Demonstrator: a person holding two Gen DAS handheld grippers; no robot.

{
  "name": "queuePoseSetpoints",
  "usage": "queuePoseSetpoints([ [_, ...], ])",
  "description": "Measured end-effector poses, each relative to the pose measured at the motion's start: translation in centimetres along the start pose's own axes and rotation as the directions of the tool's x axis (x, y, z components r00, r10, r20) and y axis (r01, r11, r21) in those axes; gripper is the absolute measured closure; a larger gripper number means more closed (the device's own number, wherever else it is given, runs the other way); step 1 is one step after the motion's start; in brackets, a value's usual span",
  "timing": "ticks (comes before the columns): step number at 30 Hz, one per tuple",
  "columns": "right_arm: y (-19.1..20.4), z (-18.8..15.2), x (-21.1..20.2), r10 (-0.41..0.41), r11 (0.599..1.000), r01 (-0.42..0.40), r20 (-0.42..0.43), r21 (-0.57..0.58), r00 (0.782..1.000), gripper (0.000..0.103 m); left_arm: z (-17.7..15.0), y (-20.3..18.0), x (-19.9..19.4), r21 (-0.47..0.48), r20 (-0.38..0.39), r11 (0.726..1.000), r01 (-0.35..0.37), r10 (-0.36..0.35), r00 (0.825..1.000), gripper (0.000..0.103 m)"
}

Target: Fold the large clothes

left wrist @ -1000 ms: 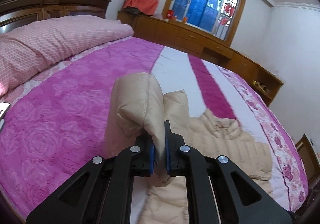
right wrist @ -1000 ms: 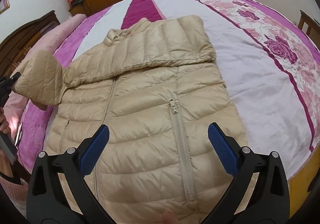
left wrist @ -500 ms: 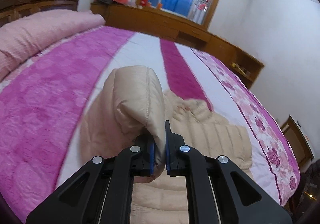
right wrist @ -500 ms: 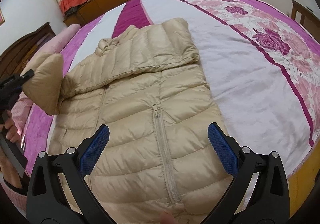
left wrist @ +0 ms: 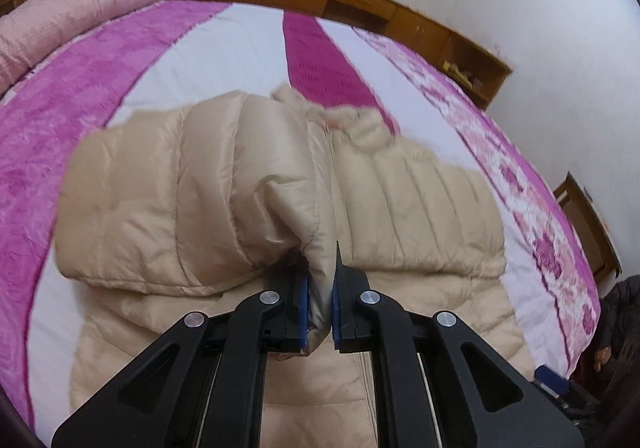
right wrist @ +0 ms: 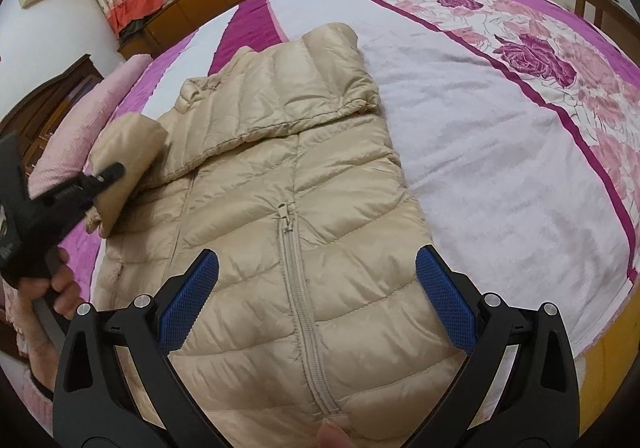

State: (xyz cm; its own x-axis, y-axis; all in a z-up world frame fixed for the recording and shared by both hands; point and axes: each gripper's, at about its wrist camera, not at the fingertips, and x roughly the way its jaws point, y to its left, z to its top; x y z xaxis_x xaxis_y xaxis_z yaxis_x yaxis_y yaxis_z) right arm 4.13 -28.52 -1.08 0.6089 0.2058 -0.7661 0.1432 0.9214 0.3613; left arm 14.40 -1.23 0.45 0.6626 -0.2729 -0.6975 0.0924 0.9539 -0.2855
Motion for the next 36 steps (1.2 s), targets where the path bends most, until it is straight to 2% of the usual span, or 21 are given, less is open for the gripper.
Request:
queuePoseSetpoints([
  [9, -0.7, 0.0, -0.1, 0.007, 1.000, -0.007, 0.001, 0.016, 1.000, 0.005, -1.8, -0.3, 4.4, 0.026, -0.112, 0.999, -0.020, 0.023, 0.993, 0.091],
  [11, -0.8, 0.0, -0.2, 0.006, 1.000, -0.006, 0.002, 0.016, 1.000, 0.005, -2.0, -0.3, 4.2, 0.035, -0.113, 0.999, -0.027, 0.031, 0.993, 0.085],
  [13, -0.9, 0.0, -0.2, 0.006, 1.000, -0.006, 0.004, 0.018, 1.000, 0.005, -2.2, -0.7, 3.5, 0.054, -0.122, 0.998, -0.014, 0.020, 0.992, 0.066],
  [15, -1.1, 0.0, -0.3, 0.006, 1.000, -0.007, 0.005, 0.024, 1.000, 0.005, -2.4, -0.9, 2.4, 0.077, -0.119, 0.997, -0.005, 0.014, 0.993, 0.052],
  [18, -1.2, 0.2, -0.3, 0.004, 1.000, -0.004, 0.008, 0.025, 1.000, 0.005, -2.7, -1.0, 0.5, 0.112, -0.113, 0.994, -0.013, 0.025, 0.993, 0.046],
  [19, -1.1, 0.3, -0.4, 0.005, 1.000, -0.005, 0.009, 0.020, 1.000, 0.005, -2.8, -0.9, 0.0, 0.117, -0.113, 0.993, -0.020, 0.033, 0.993, 0.041],
  [23, 0.1, 0.9, -0.5, 0.004, 1.000, -0.004, 0.014, -0.029, 1.000, 0.005, -2.7, 0.3, -2.4, 0.116, -0.104, 0.991, -0.062, 0.074, 0.992, 0.040],
  [27, 2.3, 1.6, -0.7, 0.040, 0.997, -0.039, 0.015, -0.071, 0.999, 0.005, -2.2, 2.2, -4.0, 0.100, -0.101, 0.990, -0.102, 0.112, 0.989, 0.040],
  [36, 11.3, 3.0, 0.2, 0.154, 0.968, -0.152, -0.009, -0.201, 0.988, 0.005, -1.7, 7.6, -6.3, 0.058, -0.097, 0.980, -0.192, 0.197, 0.976, 0.040],
])
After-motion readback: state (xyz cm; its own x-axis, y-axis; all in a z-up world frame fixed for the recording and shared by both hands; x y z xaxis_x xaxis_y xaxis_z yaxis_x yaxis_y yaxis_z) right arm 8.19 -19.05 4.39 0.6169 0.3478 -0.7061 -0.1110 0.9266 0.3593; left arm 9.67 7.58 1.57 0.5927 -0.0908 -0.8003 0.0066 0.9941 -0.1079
